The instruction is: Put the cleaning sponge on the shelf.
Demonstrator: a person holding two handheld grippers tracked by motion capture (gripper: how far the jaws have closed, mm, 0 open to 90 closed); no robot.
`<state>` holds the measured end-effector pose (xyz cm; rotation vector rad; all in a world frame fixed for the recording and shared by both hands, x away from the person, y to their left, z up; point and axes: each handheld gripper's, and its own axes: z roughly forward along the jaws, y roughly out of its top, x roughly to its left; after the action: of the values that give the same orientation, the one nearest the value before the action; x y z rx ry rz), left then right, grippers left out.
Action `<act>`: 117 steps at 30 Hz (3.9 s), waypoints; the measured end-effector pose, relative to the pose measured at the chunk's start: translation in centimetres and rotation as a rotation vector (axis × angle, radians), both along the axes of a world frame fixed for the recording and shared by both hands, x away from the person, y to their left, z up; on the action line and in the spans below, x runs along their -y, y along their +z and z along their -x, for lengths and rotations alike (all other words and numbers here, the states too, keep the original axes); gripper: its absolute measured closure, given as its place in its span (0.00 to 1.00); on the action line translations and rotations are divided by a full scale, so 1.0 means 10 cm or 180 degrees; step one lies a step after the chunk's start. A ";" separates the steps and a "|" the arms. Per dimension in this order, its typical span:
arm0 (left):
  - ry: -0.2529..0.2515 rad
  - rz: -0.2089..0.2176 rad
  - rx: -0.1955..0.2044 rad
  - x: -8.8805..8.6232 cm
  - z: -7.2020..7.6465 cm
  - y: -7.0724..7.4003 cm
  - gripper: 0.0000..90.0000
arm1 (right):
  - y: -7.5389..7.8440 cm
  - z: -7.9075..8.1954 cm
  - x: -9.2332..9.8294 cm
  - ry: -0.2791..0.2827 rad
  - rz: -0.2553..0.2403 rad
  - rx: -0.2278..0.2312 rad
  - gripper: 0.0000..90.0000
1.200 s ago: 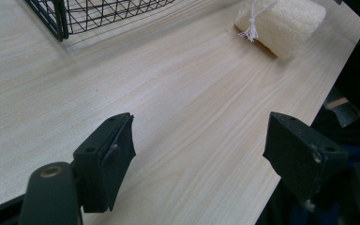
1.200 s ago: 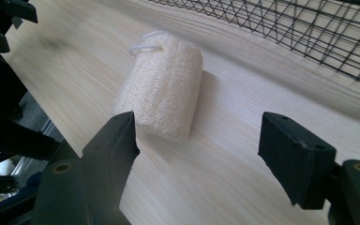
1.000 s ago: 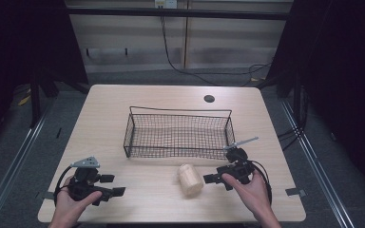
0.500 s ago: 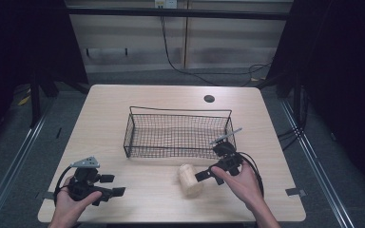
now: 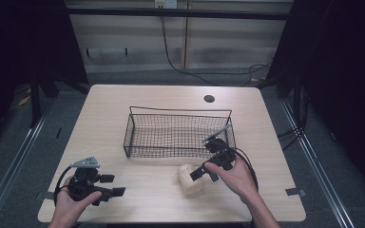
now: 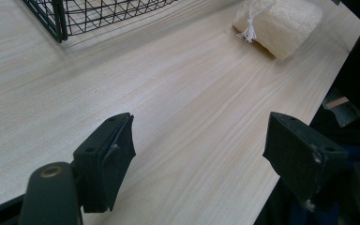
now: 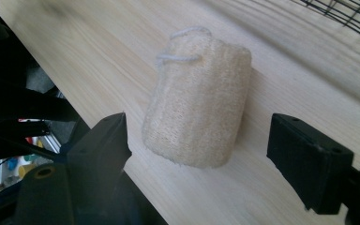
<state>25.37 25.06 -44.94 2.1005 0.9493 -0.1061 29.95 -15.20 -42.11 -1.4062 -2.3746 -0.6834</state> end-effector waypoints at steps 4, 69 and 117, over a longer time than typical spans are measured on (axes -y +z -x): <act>0.0000 -0.0003 0.0006 0.00 0.00 0.00 0.27 | -0.03 -0.06 -0.06 0.0050 0.0049 -0.0075 0.23; 0.0007 0.0014 0.0011 -0.01 0.00 0.01 0.27 | -0.13 -0.16 -0.57 0.0225 0.0998 -0.0407 0.30; -0.0032 0.0050 -0.0007 -0.01 0.00 0.00 0.23 | 0.77 -0.46 -0.36 0.0353 0.0792 -0.0201 0.30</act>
<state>25.39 25.11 -44.91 2.0914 0.9364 -0.1207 34.53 -11.64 -34.40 -1.3532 -2.5333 -0.3185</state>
